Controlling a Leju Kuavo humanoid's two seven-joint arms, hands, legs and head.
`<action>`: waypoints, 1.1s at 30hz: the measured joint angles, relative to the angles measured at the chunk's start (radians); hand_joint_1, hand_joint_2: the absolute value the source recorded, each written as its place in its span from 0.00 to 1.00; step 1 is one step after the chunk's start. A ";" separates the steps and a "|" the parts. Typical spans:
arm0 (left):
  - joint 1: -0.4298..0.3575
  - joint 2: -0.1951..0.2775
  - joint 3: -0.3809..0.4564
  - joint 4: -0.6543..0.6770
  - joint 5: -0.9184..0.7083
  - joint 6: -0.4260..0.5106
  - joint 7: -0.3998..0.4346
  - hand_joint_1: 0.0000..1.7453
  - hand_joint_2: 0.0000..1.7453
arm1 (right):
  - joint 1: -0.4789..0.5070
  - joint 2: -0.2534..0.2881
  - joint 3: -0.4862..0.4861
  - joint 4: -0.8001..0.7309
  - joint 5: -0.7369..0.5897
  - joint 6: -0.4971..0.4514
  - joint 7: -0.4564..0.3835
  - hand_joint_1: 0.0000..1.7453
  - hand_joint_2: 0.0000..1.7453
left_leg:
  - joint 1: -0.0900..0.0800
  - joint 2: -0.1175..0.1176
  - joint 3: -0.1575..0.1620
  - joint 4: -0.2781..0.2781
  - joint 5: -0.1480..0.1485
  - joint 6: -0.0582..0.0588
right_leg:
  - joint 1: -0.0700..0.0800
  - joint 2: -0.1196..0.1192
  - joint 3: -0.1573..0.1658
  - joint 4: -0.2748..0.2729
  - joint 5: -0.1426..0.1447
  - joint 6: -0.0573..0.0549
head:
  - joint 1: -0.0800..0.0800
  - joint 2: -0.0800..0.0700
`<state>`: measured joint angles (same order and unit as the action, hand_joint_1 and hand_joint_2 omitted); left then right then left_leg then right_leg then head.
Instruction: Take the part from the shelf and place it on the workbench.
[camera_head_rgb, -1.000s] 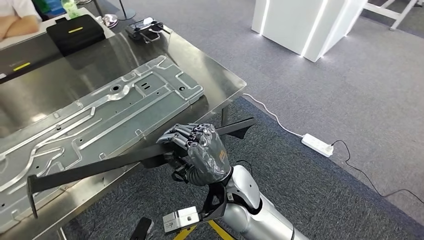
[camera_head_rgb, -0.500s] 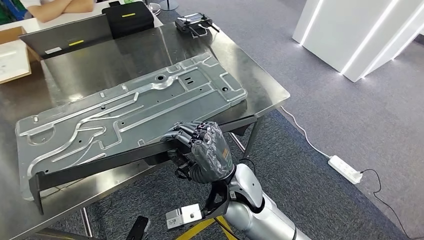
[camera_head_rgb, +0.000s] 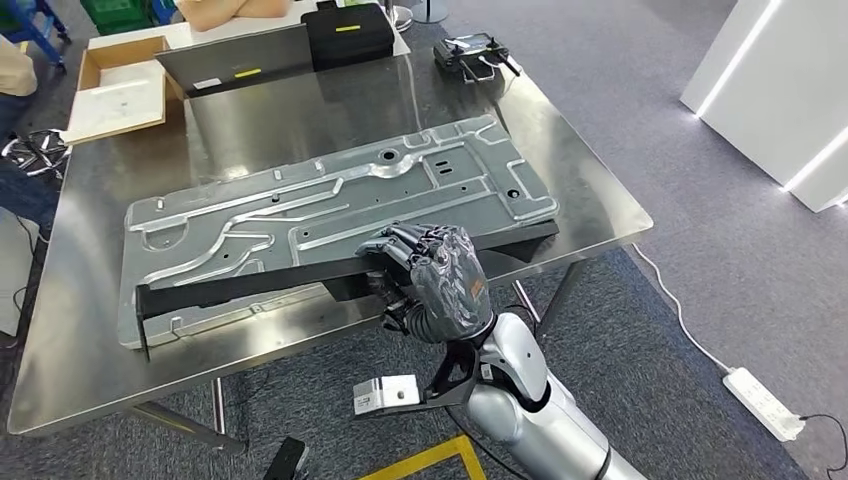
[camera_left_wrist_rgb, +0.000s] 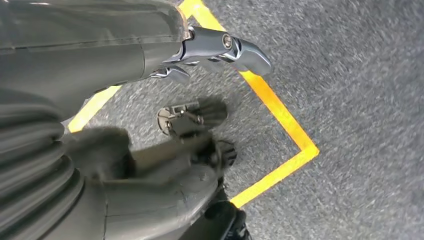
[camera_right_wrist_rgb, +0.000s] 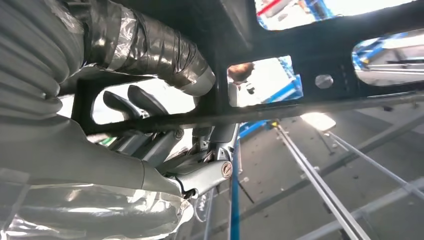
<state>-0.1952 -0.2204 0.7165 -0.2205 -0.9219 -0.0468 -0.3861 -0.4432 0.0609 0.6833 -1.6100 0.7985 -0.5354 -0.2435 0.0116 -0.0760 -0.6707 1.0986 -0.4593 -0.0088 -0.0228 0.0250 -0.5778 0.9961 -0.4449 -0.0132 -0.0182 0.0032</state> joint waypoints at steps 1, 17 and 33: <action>-0.002 -0.001 0.000 0.000 0.000 -0.003 0.000 0.00 1.00 | 0.000 0.000 -0.003 0.000 0.000 0.001 0.001 1.00 1.00 | 0.000 0.036 -0.031 0.063 -0.032 -0.004 | 0.001 -0.016 0.003 -0.002 -0.001 -0.003 | -0.002 0.000; -0.005 0.003 -0.001 0.000 -0.001 -0.006 -0.006 0.00 1.00 | -0.002 -0.009 -0.037 0.005 0.034 0.004 0.036 1.00 1.00 | 0.000 0.097 0.059 -0.093 0.042 0.044 | 0.007 -0.044 -0.067 0.214 -0.153 0.045 | 0.000 0.000; -0.013 -0.006 -0.025 0.000 -0.026 -0.051 0.027 0.00 1.00 | -0.218 -0.084 -0.241 0.211 0.211 0.083 0.164 1.00 1.00 | -0.003 0.067 -0.048 0.152 -0.086 0.002 | 0.010 -0.030 -0.022 0.014 0.007 -0.007 | 0.000 0.000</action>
<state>-0.2082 -0.2268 0.6912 -0.2205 -0.9480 -0.0975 -0.3593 -0.6608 -0.0234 0.4420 -1.3985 1.0092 -0.4527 -0.0799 0.0090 -0.0093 -0.7189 1.2511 -0.5458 -0.0073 -0.0133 -0.0048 -0.5997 1.0101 -0.4383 -0.0202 -0.0186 0.0031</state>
